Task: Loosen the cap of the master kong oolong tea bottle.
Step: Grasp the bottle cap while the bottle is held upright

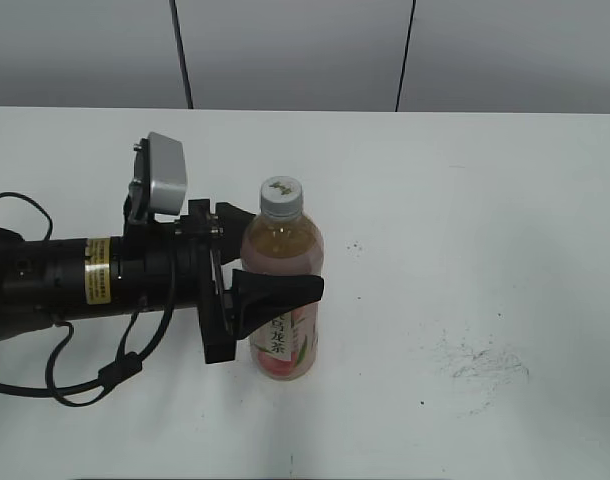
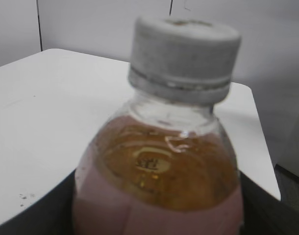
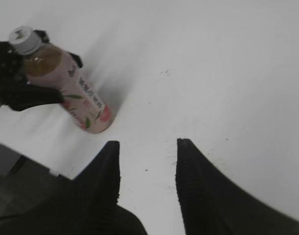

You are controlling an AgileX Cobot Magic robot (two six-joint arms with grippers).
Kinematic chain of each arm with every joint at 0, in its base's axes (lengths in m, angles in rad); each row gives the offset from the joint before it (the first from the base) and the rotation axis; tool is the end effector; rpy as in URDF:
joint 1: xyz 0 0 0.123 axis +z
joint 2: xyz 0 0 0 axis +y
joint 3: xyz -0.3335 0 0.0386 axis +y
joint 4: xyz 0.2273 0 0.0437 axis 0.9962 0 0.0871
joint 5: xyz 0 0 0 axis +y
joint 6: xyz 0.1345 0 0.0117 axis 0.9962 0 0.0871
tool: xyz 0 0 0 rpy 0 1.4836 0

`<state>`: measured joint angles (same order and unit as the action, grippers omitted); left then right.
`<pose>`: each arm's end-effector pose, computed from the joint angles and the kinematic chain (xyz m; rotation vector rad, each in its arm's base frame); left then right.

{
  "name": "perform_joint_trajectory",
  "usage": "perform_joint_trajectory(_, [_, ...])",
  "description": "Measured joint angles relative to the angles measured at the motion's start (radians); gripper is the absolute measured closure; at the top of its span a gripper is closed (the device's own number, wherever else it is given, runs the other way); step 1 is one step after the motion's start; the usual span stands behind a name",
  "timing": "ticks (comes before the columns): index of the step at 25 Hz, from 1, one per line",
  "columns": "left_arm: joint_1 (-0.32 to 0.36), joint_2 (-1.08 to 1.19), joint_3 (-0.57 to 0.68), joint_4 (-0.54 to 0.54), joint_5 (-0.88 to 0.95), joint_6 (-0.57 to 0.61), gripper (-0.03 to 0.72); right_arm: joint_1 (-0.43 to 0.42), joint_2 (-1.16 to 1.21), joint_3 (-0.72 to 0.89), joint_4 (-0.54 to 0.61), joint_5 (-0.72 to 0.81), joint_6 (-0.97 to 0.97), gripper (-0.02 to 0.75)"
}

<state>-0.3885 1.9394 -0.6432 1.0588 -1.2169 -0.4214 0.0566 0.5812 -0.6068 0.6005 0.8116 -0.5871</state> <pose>0.2677 -0.2289 0.1914 1.0963 1.5009 -1.0582 0.0667 0.0592 0.3180 -0.4543 2.0924 0.4053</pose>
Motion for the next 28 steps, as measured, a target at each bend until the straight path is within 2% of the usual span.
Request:
perform_joint_trajectory(4, [0.000,0.000,0.000,0.000,-0.001,0.001,0.237,0.022,0.244,-0.122,0.121,0.078,-0.143,0.471])
perform_joint_trajectory(9, [0.000,0.000,0.000,0.000,-0.001,0.002,0.237,0.116,0.447,-0.309,0.135,0.131,-0.218,0.492])
perform_joint_trajectory(14, [0.000,0.000,0.000,0.001,-0.001,0.003,0.237,0.251,0.604,-0.488,0.118,0.145,-0.231,0.497])
perform_joint_trajectory(17, [0.000,0.000,0.000,0.000,-0.001,0.004,0.237,0.335,0.684,-0.592,0.055,0.146,-0.182,0.497])
perform_joint_trajectory(22, [0.000,0.000,0.000,0.000,-0.001,0.004,0.237,0.467,0.816,-0.737,-0.143,0.175,0.077,0.491])
perform_joint_trajectory(28, [0.000,0.000,0.000,-0.003,-0.001,0.004,0.237,0.627,0.955,-0.897,-0.364,0.278,0.346,0.435])
